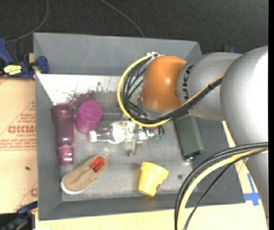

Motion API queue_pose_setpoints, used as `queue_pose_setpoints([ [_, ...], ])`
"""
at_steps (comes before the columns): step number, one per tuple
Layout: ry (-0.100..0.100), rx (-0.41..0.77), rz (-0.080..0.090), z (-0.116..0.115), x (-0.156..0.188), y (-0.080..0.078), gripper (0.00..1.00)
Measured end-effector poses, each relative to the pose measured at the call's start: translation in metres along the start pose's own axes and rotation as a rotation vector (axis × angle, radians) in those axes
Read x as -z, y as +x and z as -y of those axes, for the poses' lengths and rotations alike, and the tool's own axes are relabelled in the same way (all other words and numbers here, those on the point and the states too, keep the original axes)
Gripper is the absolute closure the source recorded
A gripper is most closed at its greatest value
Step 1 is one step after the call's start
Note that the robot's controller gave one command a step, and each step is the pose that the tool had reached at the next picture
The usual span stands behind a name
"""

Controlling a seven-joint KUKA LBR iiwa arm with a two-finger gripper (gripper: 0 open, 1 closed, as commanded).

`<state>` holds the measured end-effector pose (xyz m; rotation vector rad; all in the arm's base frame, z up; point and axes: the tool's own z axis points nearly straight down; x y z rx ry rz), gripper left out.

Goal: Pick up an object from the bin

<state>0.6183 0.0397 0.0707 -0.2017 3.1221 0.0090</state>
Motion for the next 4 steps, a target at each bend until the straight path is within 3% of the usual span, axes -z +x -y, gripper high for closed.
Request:
queue_pose_setpoints([
  [1, 0.0, 0.201, -0.013, -0.0481, -0.0001, 0.035, 1.0],
  [4, 0.0, 0.2, -0.012, -0.0481, 0.0073, 0.035, 1.0],
])
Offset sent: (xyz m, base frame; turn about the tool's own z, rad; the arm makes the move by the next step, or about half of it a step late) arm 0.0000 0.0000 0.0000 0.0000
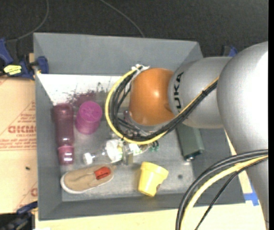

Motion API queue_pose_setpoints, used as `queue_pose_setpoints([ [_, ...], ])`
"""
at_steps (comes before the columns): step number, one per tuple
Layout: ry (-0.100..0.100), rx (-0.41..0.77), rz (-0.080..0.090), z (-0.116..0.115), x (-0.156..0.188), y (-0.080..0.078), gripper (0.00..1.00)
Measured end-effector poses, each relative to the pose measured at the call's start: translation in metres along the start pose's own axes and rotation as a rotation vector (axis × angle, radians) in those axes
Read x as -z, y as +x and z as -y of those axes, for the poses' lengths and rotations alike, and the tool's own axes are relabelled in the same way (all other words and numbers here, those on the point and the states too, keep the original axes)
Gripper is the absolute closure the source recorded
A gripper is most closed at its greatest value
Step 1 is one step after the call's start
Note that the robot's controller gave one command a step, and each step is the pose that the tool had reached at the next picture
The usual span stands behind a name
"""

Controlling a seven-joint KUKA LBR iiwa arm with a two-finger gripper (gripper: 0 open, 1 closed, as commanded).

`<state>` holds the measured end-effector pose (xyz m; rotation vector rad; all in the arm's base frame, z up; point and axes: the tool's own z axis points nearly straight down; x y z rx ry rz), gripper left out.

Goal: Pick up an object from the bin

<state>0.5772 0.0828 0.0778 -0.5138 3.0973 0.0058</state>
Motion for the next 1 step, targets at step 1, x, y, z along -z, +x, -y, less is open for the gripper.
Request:
queue_pose_setpoints([
  [1, 0.001, 0.0, 0.001, 0.0001, 0.0048, -0.0004, 1.0],
])
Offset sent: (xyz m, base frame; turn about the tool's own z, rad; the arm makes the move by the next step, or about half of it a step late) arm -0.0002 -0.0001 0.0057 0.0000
